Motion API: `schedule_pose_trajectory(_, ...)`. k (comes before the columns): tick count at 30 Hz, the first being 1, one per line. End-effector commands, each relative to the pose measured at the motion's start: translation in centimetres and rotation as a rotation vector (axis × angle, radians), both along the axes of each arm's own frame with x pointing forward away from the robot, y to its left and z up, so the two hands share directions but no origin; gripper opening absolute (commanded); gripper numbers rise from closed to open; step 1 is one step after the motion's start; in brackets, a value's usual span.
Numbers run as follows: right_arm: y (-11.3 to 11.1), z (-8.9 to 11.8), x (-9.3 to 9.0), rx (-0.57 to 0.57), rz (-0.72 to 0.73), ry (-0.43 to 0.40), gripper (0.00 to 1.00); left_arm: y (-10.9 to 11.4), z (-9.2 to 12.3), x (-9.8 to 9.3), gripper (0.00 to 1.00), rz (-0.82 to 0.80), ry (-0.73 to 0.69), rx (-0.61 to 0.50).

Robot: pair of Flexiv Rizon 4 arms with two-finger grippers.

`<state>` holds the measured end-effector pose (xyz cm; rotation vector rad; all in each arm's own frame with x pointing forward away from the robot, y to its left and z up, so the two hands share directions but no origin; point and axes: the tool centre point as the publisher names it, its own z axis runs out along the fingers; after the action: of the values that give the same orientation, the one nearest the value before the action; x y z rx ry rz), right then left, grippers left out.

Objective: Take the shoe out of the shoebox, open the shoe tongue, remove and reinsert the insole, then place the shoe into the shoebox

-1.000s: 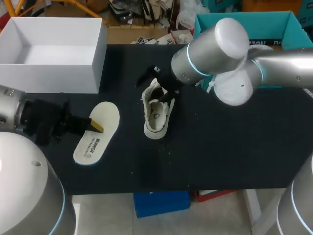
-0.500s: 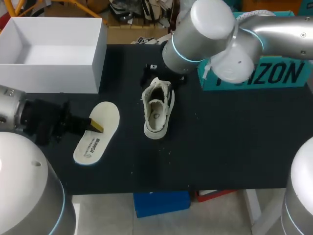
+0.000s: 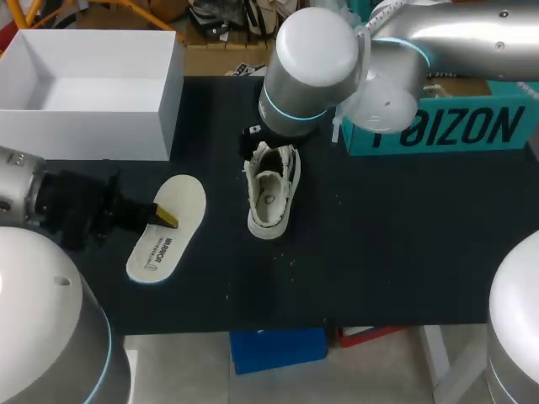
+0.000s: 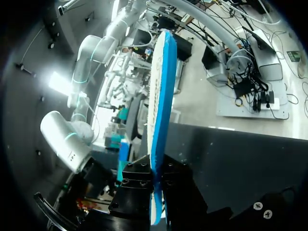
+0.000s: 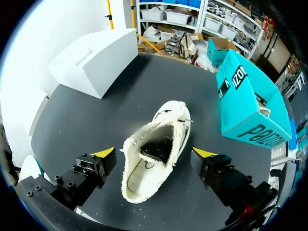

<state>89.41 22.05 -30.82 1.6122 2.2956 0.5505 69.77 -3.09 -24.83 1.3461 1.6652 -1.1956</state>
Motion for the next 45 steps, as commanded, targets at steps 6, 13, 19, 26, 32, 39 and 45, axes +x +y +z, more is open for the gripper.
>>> schedule_pose_trajectory(6, -0.5, -0.2, 0.2, -0.061, 0.068, 0.001, 1.0, 0.0, 0.1, -0.1, 0.0, 0.0, -0.001, 0.004)
schedule_pose_trajectory(13, -0.5, -0.2, 0.2, -0.061, 0.068, 0.001, 1.0, 0.0, 0.1, -0.1, 0.0, 0.0, -0.001, 0.004)
schedule_pose_trajectory(19, 0.6, -0.4, 0.1, -0.252, 0.332, -0.104, 1.0, 0.0, 0.1, -0.1, 0.0, 0.0, -0.001, 0.004)
schedule_pose_trajectory(26, 0.4, -0.9, -0.4, -0.424, 0.475, -0.145, 1.0, 0.0, 0.1, -0.1, 0.0, 0.0, -0.001, 0.004)
schedule_pose_trajectory(32, 0.0, -2.0, -0.6, -0.535, 0.52, -0.188, 1.0, 0.0, 0.1, -0.1, 0.0, 0.0, -0.001, 0.004)
schedule_pose_trajectory(39, -0.4, -3.7, -0.5, -0.604, 0.545, -0.23, 1.0, 0.0, 0.1, -0.1, 0.0, 0.0, -0.001, 0.004)
schedule_pose_trajectory(45, -0.4, -4.5, -0.1, -0.596, 0.559, -0.229, 1.0, 0.0, 0.1, -0.1, 0.0, 0.0, -0.001, 0.004)
